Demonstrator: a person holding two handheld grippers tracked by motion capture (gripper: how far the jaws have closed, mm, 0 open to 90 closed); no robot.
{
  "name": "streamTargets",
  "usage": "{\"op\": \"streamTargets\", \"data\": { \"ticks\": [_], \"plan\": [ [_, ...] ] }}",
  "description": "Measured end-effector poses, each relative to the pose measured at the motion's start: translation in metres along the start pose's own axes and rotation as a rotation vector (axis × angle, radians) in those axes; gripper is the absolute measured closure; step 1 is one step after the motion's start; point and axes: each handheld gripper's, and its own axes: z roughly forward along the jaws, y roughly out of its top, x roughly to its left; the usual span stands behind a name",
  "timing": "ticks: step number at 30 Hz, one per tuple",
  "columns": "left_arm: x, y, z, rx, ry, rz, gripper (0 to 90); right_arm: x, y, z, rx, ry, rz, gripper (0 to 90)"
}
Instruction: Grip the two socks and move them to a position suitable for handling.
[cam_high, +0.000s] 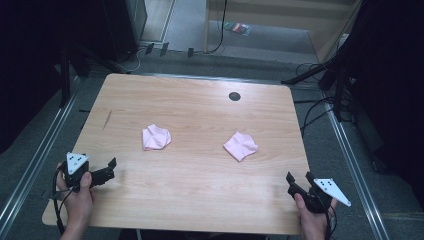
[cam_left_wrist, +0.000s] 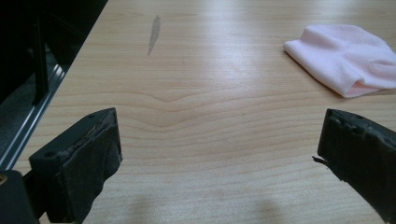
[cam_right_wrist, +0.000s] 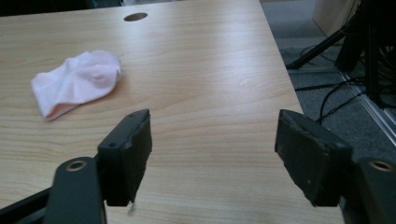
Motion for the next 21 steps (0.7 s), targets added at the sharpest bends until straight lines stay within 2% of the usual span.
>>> {"op": "streamTargets", "data": {
  "ticks": [3, 4, 6, 8, 10, 12, 13, 16, 18, 21],
  "plan": [
    [0.0, 0.0, 0.0, 0.001, 0.001, 0.0, 0.0, 0.002, 0.001, -0.001, -0.009, 0.004, -0.015, 33.7],
    [-0.001, 0.0, 0.0, 0.003, 0.002, 0.005, 0.0, 0.005, 0.002, -0.002, -0.004, 0.027, -0.015, 37.4],
    [-0.001, 0.0, 0.0, 0.001, 0.004, 0.009, 0.0, 0.007, 0.003, -0.002, -0.006, 0.03, -0.023, 37.9],
    [-0.002, 0.0, 0.001, 0.009, 0.015, 0.009, 0.0, 0.015, 0.005, -0.002, -0.013, 0.014, -0.064, 36.7],
    [-0.002, 0.001, 0.001, 0.01, 0.03, 0.002, 0.0, 0.021, 0.009, -0.001, -0.023, 0.017, -0.07, 35.6],
    [-0.002, 0.0, 0.0, 0.003, 0.032, 0.0, 0.0, 0.029, 0.015, -0.001, -0.035, 0.051, -0.038, 36.2],
    [-0.002, 0.0, 0.0, 0.003, 0.032, 0.0, 0.0, 0.029, 0.015, -0.001, -0.035, 0.051, -0.038, 36.2],
    [-0.002, 0.0, 0.001, 0.008, 0.035, 0.002, 0.0, 0.041, 0.023, 0.001, -0.049, 0.07, -0.065, 36.8],
    [-0.002, 0.0, 0.001, 0.007, 0.033, 0.007, 0.0, 0.052, 0.03, 0.003, -0.051, 0.112, -0.095, 41.8],
    [-0.003, 0.0, 0.001, 0.007, 0.032, 0.009, 0.0, 0.057, 0.035, 0.006, -0.047, 0.136, -0.094, 45.0]
  ]
}}
